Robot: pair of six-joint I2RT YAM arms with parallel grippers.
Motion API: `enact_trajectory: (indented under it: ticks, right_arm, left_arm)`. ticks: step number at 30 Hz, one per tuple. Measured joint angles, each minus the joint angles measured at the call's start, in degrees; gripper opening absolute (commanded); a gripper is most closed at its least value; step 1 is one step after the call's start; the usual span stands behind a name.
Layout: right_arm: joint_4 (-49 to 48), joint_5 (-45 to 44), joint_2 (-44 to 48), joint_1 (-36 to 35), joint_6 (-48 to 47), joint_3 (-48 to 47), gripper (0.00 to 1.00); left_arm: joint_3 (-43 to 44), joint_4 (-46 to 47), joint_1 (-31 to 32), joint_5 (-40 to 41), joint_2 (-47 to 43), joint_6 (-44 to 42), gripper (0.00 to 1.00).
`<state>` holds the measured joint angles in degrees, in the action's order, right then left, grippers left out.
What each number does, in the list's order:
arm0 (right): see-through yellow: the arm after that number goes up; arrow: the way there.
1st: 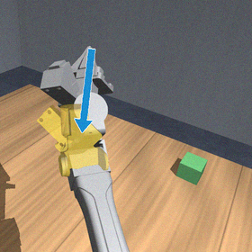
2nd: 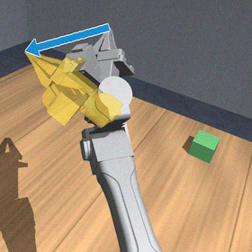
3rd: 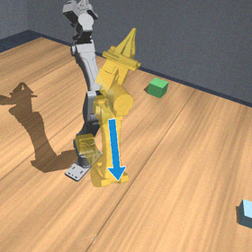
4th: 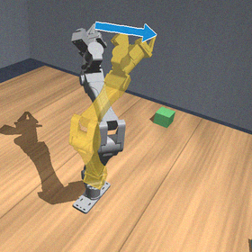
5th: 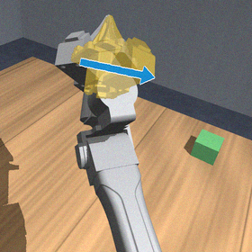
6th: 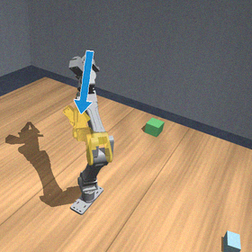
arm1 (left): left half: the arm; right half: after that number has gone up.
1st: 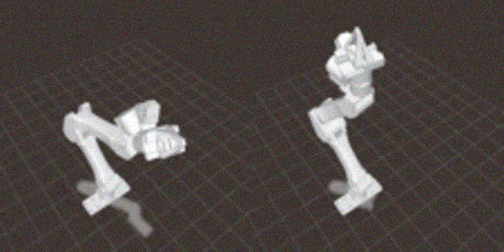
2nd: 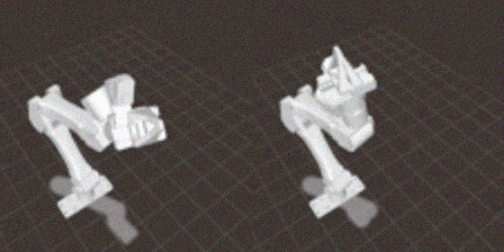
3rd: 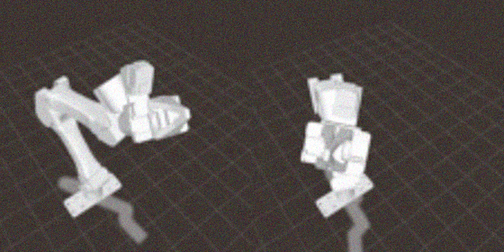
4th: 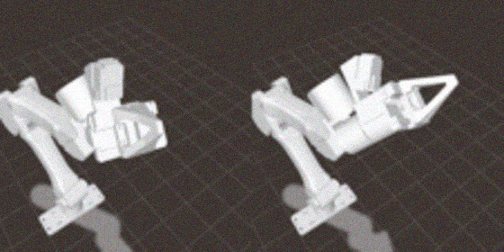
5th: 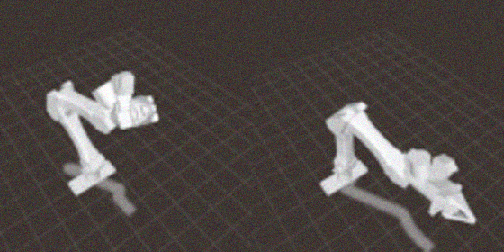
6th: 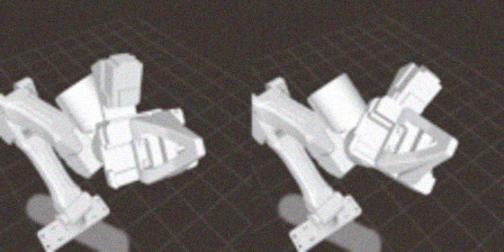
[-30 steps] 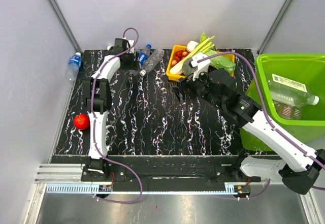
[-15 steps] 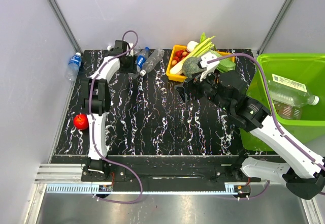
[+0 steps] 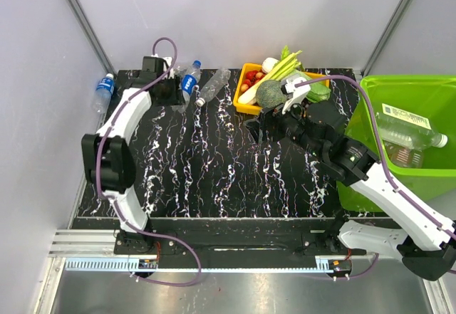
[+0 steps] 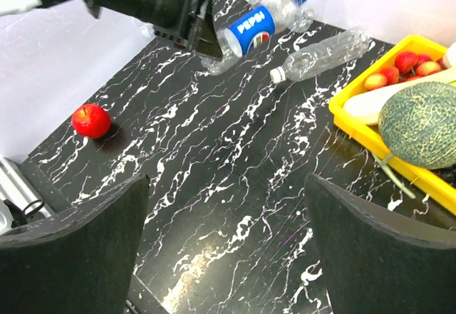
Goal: Put the plastic bottles in the bin
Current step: Pick up the plastic bottle at the center of the board, then place the plastic bottle in the trash bin.
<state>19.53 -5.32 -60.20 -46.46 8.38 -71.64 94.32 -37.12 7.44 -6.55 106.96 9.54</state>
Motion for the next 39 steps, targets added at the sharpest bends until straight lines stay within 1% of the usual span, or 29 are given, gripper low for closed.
enact_trajectory:
  ticks: [4,9,14,18,22,24,32,33,34,37,38,39]
  right_arm:
    - [-0.17,-0.15,0.83,0.0,2.84,1.42,0.97]
    - [-2.19,-1.57,2.03,0.0,7.04,3.56,0.96]
    - [-7.69,-1.68,2.05,0.0,12.26,6.75,0.96]
    - [-13.05,-1.75,1.22,0.0,16.94,9.6,0.97]
    - [-20.55,-1.68,-0.81,0.0,21.57,12.74,0.97]
    - [-23.74,-1.36,-2.19,0.0,22.91,13.68,0.97]
    - [-35.17,2.01,-9.81,0.0,26.47,14.14,0.96]
    - [-36.17,2.4,-10.73,0.0,26.88,14.12,0.94]
    - [-37.0,2.93,-11.85,0.0,27.5,14.01,0.89]
    - [-38.23,4.37,-14.69,-0.09,28.61,13.05,0.72]
    - [-38.45,5.03,-15.5,-0.13,28.87,12.57,0.63]
    - [-38.64,5.4,-16.09,-0.15,29.14,12.22,0.58]
  left_arm:
    - [-6.01,1.49,0.33,-3.5,-9.77,2.23,0.19]
    - [-15.67,5.73,2.12,-10.8,-22.03,4.7,0.19]
    - [-27.04,12.02,5.92,-20.24,-35.93,7.08,0.19]
    - [-35.12,17.84,6.47,-27.19,-45.18,10.05,0.2]
    - [-40.85,23.21,6.49,-33.29,-50.47,12.92,0.2]
    - [-42.51,24.76,6.51,-35.32,-51.74,13.51,0.21]
    - [-47.32,29.66,8.15,-40.06,-55.34,15.34,0.21]
    - [-47.91,30.16,8.37,-40.44,-55.87,15.39,0.21]
    - [-48.37,30.6,8.55,-40.76,-56.3,15.41,0.21]
    - [-49.75,31.21,8.74,-41.07,-57.05,15.58,0.22]
    - [-50.07,31.15,8.7,-41.22,-57.07,15.58,0.24]
    - [-50.31,31.06,8.7,-41.18,-57.07,15.56,0.26]
